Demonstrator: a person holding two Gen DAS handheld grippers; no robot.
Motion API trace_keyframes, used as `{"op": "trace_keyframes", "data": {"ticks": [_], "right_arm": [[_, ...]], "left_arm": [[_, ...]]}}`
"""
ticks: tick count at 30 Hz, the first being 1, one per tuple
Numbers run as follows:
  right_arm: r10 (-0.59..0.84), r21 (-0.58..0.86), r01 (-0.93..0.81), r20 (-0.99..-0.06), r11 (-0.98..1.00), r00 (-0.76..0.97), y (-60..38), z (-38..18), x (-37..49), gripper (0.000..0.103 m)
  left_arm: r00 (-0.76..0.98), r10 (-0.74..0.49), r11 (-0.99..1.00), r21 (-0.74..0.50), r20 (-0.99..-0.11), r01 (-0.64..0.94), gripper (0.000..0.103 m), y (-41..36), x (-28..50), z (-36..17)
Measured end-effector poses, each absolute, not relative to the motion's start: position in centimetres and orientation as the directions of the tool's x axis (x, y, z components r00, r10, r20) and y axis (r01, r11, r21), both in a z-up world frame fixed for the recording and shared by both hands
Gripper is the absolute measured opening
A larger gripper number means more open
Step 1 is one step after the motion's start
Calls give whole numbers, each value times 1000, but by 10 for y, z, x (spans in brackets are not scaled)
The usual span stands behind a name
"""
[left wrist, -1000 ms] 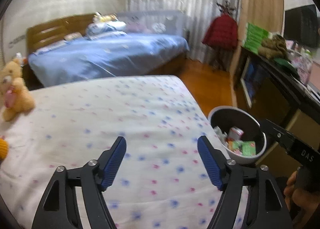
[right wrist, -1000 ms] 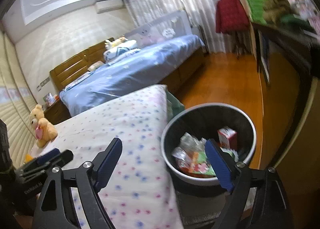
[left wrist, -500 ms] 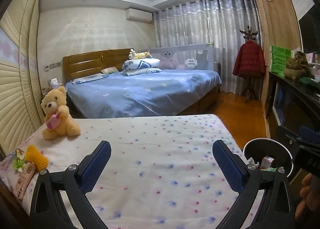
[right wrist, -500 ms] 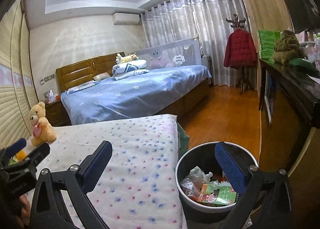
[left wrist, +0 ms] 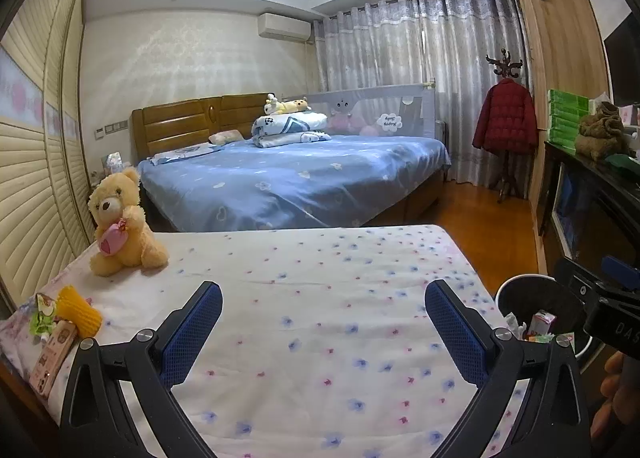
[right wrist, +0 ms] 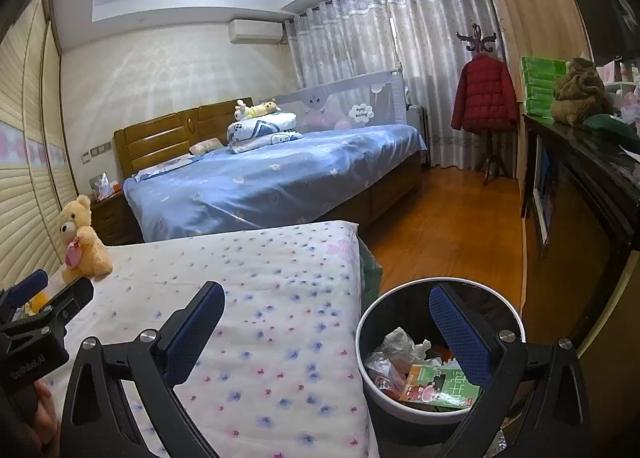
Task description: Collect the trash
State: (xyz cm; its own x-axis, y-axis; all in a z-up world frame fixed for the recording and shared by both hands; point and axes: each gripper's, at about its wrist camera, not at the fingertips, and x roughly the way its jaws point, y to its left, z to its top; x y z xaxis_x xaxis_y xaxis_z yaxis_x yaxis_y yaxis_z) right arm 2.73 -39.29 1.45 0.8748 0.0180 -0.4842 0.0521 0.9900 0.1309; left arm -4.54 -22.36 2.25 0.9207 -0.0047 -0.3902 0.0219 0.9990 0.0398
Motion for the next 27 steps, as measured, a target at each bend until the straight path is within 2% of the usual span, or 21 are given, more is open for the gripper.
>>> {"op": "trace_keyframes", "data": {"ticks": [27], "right_arm": [[11,102,42,-473,994,881,-390,19,28,103]], "left_arm": [[927,-13,1000,11,-374,18,102,-211,-44,22]]}}
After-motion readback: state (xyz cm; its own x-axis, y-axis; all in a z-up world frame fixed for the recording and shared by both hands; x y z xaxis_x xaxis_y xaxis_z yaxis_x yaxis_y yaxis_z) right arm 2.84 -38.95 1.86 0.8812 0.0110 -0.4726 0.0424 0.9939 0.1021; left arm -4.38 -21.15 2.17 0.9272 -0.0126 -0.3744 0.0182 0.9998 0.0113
